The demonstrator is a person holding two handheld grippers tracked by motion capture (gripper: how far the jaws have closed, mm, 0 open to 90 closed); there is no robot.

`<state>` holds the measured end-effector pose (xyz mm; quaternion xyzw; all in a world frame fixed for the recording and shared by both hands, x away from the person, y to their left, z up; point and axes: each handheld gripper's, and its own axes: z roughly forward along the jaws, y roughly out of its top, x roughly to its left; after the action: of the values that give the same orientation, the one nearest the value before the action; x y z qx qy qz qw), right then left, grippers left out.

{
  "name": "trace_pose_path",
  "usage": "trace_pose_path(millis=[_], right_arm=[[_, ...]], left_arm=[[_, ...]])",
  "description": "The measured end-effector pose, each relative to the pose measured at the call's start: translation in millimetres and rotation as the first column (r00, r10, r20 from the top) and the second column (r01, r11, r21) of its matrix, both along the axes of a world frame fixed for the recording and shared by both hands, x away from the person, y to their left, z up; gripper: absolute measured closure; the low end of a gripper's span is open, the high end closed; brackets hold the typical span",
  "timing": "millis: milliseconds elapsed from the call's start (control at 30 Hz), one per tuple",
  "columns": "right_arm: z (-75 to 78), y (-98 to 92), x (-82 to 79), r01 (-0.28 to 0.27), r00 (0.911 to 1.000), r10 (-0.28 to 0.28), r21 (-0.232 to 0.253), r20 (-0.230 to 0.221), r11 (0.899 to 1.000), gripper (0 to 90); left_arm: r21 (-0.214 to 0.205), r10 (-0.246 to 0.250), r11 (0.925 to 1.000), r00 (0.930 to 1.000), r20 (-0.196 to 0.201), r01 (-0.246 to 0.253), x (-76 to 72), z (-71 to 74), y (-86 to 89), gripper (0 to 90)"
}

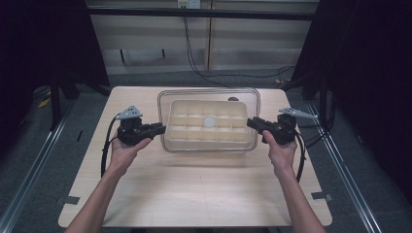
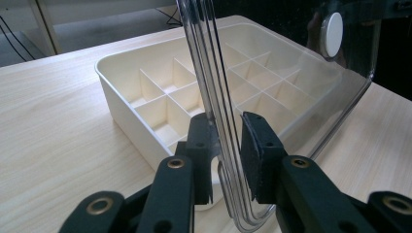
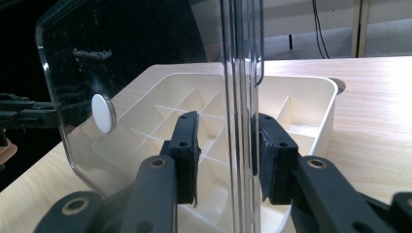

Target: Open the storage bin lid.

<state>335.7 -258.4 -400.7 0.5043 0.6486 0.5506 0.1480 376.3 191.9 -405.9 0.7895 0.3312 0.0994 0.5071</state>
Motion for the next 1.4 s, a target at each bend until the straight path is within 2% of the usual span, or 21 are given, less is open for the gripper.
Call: trace_pose_path(millis=[167,267,300,367,567,633,733,900,1033,1200,1333,1400], right_arm=[[-2.9,-1.5,-5.0,-0.003,1.0000,0.003,0.014,-0.001,1.000,64.8],[-3.3,-1.5,-7.6,-0.004,1.0000,0.004,0.020,-0.005,1.000,64.8],[-3.1,-1.5,-8.3,-0.002,1.0000,0.002,0.017,-0.003,1.000,64.7],[-2.1,-1.5,-10.2,-0.006,1.0000,0.006,0.023,-0.002,1.000,64.7],[2.5,4.4,-17.6,-0.025,0.9997,0.025,-0.008,0.005,1.000,65.1],[2.0,6.0,-20.7,-0.029,0.9994,0.030,-0.018,0.016,0.999,65.5],[-1.9,6.3,-25.4,-0.034,0.9994,0.034,-0.015,0.010,0.999,65.8],[-3.9,3.2,-31.1,-0.038,0.9993,0.038,-0.022,0.002,0.999,65.7],[-6.1,1.0,-37.7,-0.039,0.9992,0.039,-0.015,-0.005,0.999,65.8],[-5.9,0.5,-46.3,-0.044,0.9990,0.043,-0.020,-0.008,0.999,65.9],[-4.1,2.5,-53.9,-0.054,0.9985,0.054,-0.052,-0.008,0.997,65.8],[-4.2,5.1,-56.5,-0.045,0.9988,0.044,-0.057,-0.022,0.997,65.5]], left_arm=[[0.007,-0.010,0.9999,0.9999,0.003,0.010,-5.6,1.7,0.2,74.9],[0.028,-0.010,0.9996,0.9998,0.016,0.009,-10.2,4.3,-0.7,74.4],[0.017,-0.012,0.9998,0.9998,0.015,0.012,-11.1,4.5,-0.3,74.3],[0.022,-0.015,0.9996,0.9997,0.019,0.015,-13.3,5.4,1.2,74.4],[0.020,-0.006,0.9998,0.9998,0.020,0.006,-19.2,0.4,6.2,74.5],[0.022,0.003,0.9998,1.0000,0.006,-0.003,-20.6,-3.7,6.5,74.6],[0.011,-0.005,0.9999,1.0000,-0.006,0.005,-23.6,-5.3,7.3,74.9],[0.022,-0.018,0.9996,0.9998,-0.002,0.018,-29.8,-5.5,4.2,74.7],[-0.001,-0.041,0.9992,0.9990,-0.018,0.041,-32.3,-5.2,5.9,75.3],[0.020,-0.049,0.9986,0.9986,-0.018,0.049,-38.8,-4.6,5.0,75.3],[0.022,-0.055,0.9982,0.9983,-0.019,0.056,-43.5,-4.0,7.1,75.5],[0.030,-0.052,0.9982,0.9984,-0.021,0.053,-45.8,-3.1,8.5,75.4]])
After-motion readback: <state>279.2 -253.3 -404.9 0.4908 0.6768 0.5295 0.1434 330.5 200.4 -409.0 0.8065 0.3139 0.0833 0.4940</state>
